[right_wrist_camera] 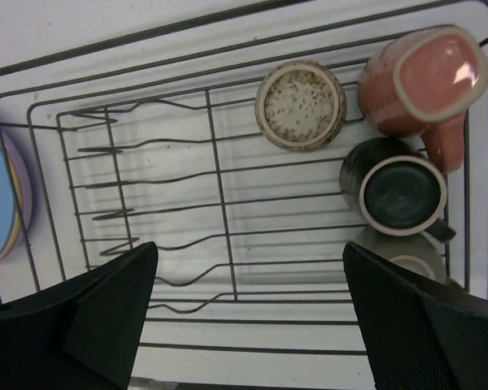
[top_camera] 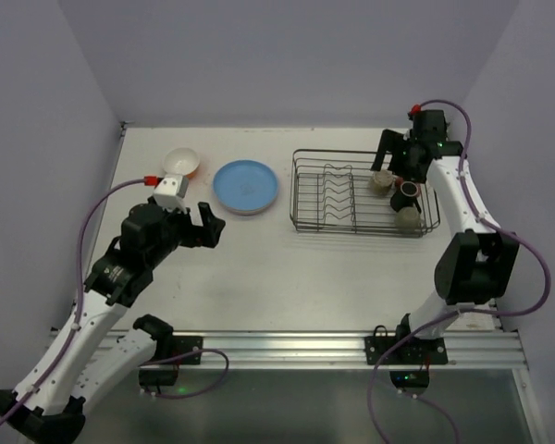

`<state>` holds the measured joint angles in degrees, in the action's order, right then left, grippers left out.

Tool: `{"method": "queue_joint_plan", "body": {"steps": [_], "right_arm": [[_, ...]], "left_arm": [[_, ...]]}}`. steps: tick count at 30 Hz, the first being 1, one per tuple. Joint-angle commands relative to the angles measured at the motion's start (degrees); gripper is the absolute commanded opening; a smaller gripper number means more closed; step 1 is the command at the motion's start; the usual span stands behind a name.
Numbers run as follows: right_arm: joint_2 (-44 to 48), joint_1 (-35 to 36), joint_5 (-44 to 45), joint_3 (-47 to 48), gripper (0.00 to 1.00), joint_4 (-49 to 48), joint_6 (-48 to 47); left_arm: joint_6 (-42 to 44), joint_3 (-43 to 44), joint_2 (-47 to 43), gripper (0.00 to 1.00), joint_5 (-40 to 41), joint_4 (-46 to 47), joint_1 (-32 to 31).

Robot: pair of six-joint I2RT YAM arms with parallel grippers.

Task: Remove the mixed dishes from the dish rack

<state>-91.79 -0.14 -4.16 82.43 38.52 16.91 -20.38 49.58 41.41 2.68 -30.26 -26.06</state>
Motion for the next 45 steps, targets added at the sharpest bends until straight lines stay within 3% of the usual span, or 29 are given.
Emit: {"method": "queue_joint_plan", "body": {"steps": [1,4,12,21,45], "right_arm": [[-6.63,0.41,5.89,12.79,0.97,7.06,-4.76],[-12.95,0.41,10.74,20.63,0.94,11.2,-9.6],[-22.55,0.41,7.95,28.65,0.84,13.86,-14.09],[-25.72,0.76,7.68,24.0,0.81,9.82,-14.45],[-36.71,1.46,6.36,33.05,0.79,12.54,-15.76]], "left_arm": [[0.95,-3.18,1.39,1.0,-5.39,4.78,-0.3],[1.49,-3.0,2.18,1.0,-6.54,5.04,-0.48],[1.75,-3.26,2.36,1.0,-7.69,5.39,-0.57],[1.92,-3.26,3.59,1.0,-8.13,5.3,-0.65],[2.1,-3.35,4.29,1.0,-9.09,5.39,-0.74]]}}
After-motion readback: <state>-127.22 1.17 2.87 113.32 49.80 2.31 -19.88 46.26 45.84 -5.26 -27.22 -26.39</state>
